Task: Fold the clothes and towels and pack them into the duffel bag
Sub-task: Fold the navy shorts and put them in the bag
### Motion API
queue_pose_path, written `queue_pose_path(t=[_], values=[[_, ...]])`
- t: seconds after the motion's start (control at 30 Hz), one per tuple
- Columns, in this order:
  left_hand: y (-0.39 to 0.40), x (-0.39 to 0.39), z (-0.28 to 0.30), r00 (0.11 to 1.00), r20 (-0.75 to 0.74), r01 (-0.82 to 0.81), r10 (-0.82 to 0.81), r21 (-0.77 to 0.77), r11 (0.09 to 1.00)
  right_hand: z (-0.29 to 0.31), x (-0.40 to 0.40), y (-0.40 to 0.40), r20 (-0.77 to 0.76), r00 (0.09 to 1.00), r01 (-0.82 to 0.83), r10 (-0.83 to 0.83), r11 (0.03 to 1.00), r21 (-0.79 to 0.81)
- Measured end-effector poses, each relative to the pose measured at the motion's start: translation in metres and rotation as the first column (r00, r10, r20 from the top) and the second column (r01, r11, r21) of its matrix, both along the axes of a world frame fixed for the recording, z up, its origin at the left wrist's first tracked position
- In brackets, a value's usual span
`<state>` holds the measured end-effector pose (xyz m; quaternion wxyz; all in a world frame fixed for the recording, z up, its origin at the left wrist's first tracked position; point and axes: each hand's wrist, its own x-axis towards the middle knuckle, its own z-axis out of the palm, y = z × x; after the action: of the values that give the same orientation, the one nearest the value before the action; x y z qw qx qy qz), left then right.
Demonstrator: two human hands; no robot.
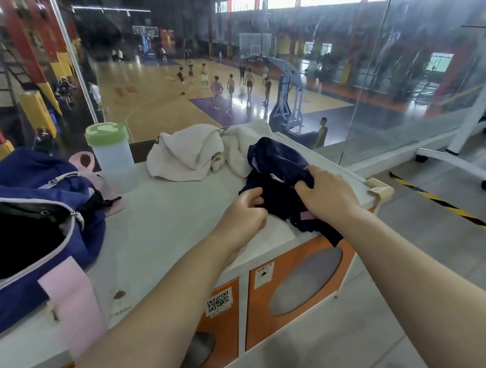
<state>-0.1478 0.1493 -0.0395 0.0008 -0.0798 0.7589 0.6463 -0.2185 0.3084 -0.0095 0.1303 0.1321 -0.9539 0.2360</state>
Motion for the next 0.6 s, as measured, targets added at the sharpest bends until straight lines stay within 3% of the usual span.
queue_pose_path(t=[0.1, 0.17, 0.2, 0.23, 0.4, 0.5, 0.6], values=[[0.001, -0.003, -0.004, 0.997, -0.075, -0.038, 0.018, -0.271, 0.962, 0.006, -0.005, 0.003, 0.111, 0.994, 0.005, 0.009, 0.992, -0.128], [0.005, -0.003, -0.006, 0.988, -0.151, -0.069, -0.021, -0.566, 0.822, 0.009, -0.005, 0.004, 0.147, 0.989, -0.009, 0.031, 0.989, -0.149], [0.008, -0.003, -0.006, 0.983, -0.177, -0.080, -0.045, -0.636, 0.767, 0.009, -0.004, 0.002, 0.160, 0.986, -0.021, 0.049, 0.985, -0.169], [0.010, -0.006, -0.006, 0.982, -0.184, -0.079, -0.049, -0.631, 0.772, 0.009, -0.002, 0.001, 0.178, 0.982, -0.030, 0.066, 0.980, -0.197], [0.015, -0.005, 0.005, 0.995, -0.096, -0.018, 0.003, -0.159, 0.987, 0.006, 0.004, -0.009, 0.165, 0.983, -0.024, 0.077, 0.952, -0.304], [0.013, -0.007, 0.007, 0.997, -0.053, -0.057, 0.063, 0.117, 0.991, 0.006, 0.004, -0.011, 0.175, 0.977, -0.068, 0.125, 0.952, -0.298], [0.010, -0.010, 0.005, 0.992, -0.077, -0.084, 0.098, 0.164, 0.983, 0.005, 0.002, -0.013, 0.241, 0.938, -0.205, 0.251, 0.958, -0.198]])
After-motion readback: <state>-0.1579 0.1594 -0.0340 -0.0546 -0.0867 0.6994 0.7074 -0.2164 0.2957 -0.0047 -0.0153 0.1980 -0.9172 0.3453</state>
